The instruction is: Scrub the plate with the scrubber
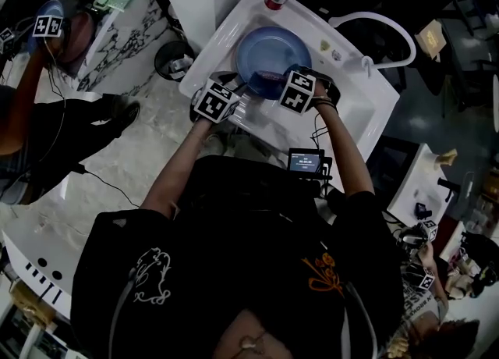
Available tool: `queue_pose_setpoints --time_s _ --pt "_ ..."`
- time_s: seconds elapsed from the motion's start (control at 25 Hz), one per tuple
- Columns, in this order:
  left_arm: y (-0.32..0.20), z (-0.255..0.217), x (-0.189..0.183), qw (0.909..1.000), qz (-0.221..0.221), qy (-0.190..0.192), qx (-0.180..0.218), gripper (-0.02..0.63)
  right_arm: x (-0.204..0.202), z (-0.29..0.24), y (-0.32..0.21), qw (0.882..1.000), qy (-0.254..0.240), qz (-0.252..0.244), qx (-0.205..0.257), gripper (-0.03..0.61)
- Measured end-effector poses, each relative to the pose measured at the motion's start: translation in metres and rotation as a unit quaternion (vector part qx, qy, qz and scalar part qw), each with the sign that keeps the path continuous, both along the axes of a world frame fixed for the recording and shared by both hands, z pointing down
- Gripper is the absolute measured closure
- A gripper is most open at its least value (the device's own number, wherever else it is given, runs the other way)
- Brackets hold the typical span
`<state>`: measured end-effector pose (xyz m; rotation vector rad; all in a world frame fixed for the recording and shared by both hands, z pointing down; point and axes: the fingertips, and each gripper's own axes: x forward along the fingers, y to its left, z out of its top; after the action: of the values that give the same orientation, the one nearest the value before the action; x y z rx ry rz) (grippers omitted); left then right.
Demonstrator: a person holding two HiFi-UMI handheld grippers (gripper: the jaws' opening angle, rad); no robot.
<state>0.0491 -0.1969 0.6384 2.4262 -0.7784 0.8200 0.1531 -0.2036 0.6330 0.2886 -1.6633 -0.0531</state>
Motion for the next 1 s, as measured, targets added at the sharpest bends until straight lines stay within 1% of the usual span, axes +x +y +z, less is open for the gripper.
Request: queue_pose_setpoints --time_s 0.16,0.28,0.4,0.48,0.56,0.72,0.88,1.0 --pt "0.001 0.0 0.0 1.0 0.001 -0.002 0.001 0.451 0.011 -0.002 -0.036 1.0 -0.009 0.017 0.022 0.499" --pt "0.0 0.0 0.001 1.0 0.001 -0.002 0.0 0.451 0.018 -0.006 -0.072 0.998 -0.006 0.025 0.062 0.499" --pt "-0.001 0.001 0.0 1.0 0.003 -0.002 -0.001 0.451 0.026 -0.01 -0.108 0.994 -0.004 0.045 0.104 0.499" --pt "-0.001 0.002 0.001 1.0 0.004 -0.001 -0.003 0.451 0.028 -0.01 -0.124 0.991 -0.007 0.051 0.12 0.499" --pt "-0.001 0.001 0.001 1.0 0.004 0.0 -0.003 0.451 0.028 -0.008 -0.13 0.991 -0.011 0.047 0.122 0.499" --pt "-0.001 0.001 0.0 1.0 0.005 -0.001 -0.004 0.451 0.023 0.001 -0.128 0.993 -0.018 0.041 0.111 0.499" --pt "-0.001 0.001 -0.002 1.0 0.007 -0.001 -0.003 0.451 0.023 0.005 -0.117 0.994 0.001 0.035 0.1 0.499" --pt "0.001 0.002 -0.002 0.9999 0.011 -0.002 -0.002 0.453 0.029 0.007 -0.104 0.995 0.008 0.05 0.087 0.499"
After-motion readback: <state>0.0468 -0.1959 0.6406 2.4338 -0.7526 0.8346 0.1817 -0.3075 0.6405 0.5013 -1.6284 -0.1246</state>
